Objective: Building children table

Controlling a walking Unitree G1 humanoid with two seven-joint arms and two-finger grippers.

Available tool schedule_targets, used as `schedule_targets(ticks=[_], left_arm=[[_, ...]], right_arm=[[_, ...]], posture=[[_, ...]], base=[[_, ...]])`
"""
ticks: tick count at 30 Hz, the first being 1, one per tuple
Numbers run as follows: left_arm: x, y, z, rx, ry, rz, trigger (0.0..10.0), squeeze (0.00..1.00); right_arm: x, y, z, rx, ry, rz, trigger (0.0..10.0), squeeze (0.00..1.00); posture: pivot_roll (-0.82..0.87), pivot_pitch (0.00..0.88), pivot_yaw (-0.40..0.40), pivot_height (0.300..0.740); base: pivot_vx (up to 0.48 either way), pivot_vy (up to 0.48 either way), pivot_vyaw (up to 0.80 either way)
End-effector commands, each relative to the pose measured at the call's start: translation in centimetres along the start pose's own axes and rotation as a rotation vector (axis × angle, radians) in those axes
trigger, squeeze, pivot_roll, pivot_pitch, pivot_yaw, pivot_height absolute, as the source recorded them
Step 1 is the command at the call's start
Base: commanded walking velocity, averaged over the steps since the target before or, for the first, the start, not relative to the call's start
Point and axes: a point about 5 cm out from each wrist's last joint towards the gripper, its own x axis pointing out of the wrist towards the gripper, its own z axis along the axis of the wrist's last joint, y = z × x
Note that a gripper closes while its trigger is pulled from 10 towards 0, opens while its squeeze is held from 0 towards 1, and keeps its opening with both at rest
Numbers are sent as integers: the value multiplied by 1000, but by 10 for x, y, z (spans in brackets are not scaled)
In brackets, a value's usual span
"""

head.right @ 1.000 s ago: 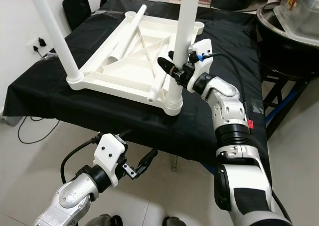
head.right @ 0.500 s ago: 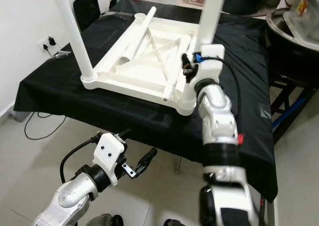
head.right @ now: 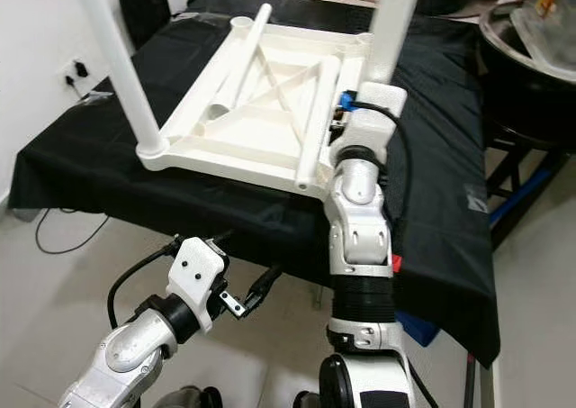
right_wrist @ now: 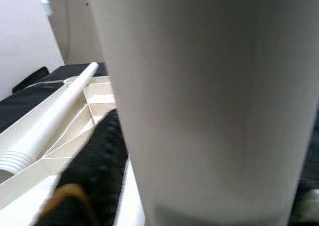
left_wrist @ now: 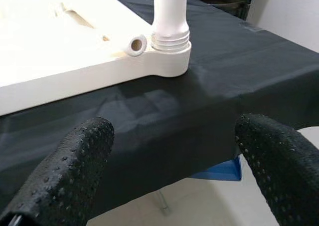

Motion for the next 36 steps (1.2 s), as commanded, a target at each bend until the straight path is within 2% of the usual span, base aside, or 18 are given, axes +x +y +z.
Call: schedule_targets(ticks=[1, 3, 4, 5, 6, 7, 8, 11, 12, 15, 22, 26, 27, 28, 29, 36], left_arm=[[0, -2, -4, -11, 23, 2, 10000, 0], [0, -2, -4, -11, 23, 2, 10000, 0], [0, -2, -4, -12, 22, 3, 10000, 0], [0, -2, -4, -13, 22, 6, 10000, 0], [0, -2, -4, -13, 22, 6, 10000, 0], [0, -2, -4, -14, 22, 7, 10000, 0], [0, -2, -4, -14, 22, 7, 10000, 0], [0, -2, -4, -14, 21, 7, 10000, 0], [0, -2, -4, -14, 21, 7, 10000, 0], [0, -2, -5, -14, 22, 2, 10000, 0], [0, -3, -5, -10, 22, -1, 10000, 0], [0, -3, -5, -7, 20, 1, 10000, 0], [0, -3, -5, -7, 20, 1, 10000, 0], [0, -4, -5, -6, 20, 2, 10000, 0], [-1, -4, -5, -6, 20, 3, 10000, 0], [-2, -4, -5, -3, 22, 5, 10000, 0]], right_arm=[[-3, 6, -3, 6, 8, 125, 10000, 0], [-3, 6, -3, 6, 8, 125, 10000, 0], [-3, 7, -7, 32, 36, 207, 10000, 0], [-1, 0, -11, 20, 60, 318, 10000, 0], [-1, 0, -11, 20, 60, 318, 10000, 0], [0, -7, -14, 26, 91, 404, 10000, 0], [0, -7, -14, 26, 91, 404, 10000, 0], [5, -34, -16, -13, 124, 579, 10000, 0], [5, -34, -16, -13, 124, 579, 10000, 0], [11, -51, -12, -13, 120, 682, 10000, 0], [22, -54, -13, 45, 152, 769, 10000, 0], [28, -45, -13, 70, 170, 893, 10000, 0], [28, -45, -13, 70, 170, 893, 10000, 0], [31, -42, -14, 74, 177, 914, 7608, 0], [32, -40, -13, 79, 176, 931, 0, 0], [33, -37, -15, 88, 168, 959, 0, 0]], posture=[[126, 168, -34, 740], [126, 168, -34, 740], [129, 167, -36, 740], [127, 167, -36, 740], [127, 167, -36, 740], [124, 168, -37, 740], [124, 168, -37, 740], [120, 166, -37, 740], [120, 166, -37, 740], [121, 160, -31, 740], [126, 153, -32, 740], [137, 144, -40, 740], [137, 144, -40, 740], [143, 146, -43, 740], [142, 144, -43, 740], [141, 141, -41, 740]], base=[[0, 0, 0], [0, 0, 0], [0, 0, 0], [0, 0, 0], [0, 0, 0], [0, 0, 0], [0, 0, 0], [0, 0, 0], [0, 0, 0], [0, 0, 0], [0, 0, 0], [0, 0, 0], [0, 0, 0], [0, 0, 0], [0, 0, 0], [0, 0, 0]])
